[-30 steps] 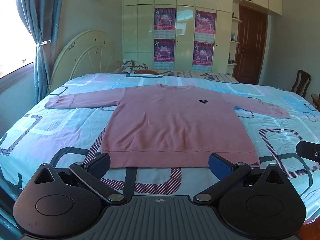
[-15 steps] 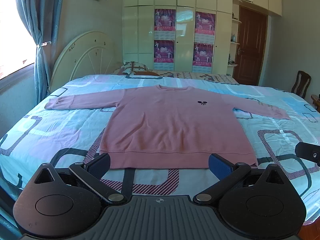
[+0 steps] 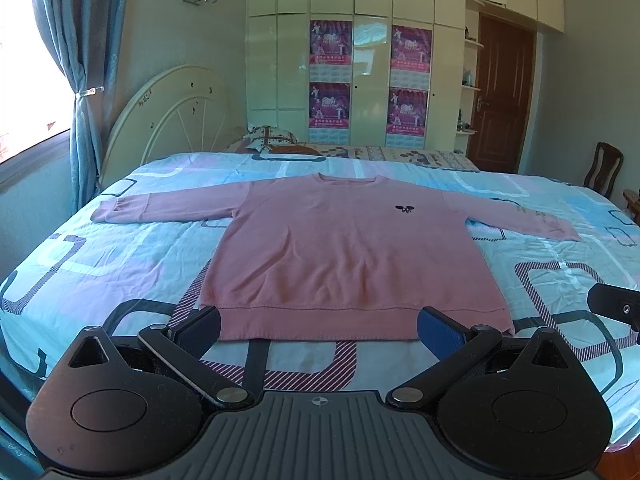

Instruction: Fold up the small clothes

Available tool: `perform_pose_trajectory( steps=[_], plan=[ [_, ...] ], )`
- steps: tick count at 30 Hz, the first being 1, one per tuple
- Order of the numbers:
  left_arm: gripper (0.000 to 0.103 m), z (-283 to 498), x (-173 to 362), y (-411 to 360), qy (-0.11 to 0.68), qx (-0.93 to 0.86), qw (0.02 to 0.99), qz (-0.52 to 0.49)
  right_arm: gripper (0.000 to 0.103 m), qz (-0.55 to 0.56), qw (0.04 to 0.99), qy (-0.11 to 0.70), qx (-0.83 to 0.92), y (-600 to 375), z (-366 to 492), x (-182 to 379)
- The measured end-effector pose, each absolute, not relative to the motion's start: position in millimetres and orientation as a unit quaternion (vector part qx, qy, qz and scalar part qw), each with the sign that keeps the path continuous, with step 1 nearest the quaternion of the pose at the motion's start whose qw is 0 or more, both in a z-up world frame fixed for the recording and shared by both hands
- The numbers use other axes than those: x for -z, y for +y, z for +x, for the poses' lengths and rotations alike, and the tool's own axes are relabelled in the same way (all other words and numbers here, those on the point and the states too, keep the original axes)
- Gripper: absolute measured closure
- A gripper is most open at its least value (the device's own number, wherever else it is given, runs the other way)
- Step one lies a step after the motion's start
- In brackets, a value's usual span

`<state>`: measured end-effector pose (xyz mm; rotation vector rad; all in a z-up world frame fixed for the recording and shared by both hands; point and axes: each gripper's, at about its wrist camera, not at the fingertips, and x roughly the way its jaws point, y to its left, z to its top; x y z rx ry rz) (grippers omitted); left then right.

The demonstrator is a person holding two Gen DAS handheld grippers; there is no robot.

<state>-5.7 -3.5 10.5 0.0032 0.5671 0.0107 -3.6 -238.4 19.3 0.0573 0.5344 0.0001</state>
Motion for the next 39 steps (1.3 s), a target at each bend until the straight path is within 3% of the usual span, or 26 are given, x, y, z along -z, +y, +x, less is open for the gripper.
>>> perform_pose_trajectory(
  steps=[39],
  plan=[
    [0.000,-1.7,-9.6,-9.4,0.280,-0.001,0.960,-0.002,0.001,0.030,0.963,0.268,0.004,-248.6,1.9,-19.6]
  ],
)
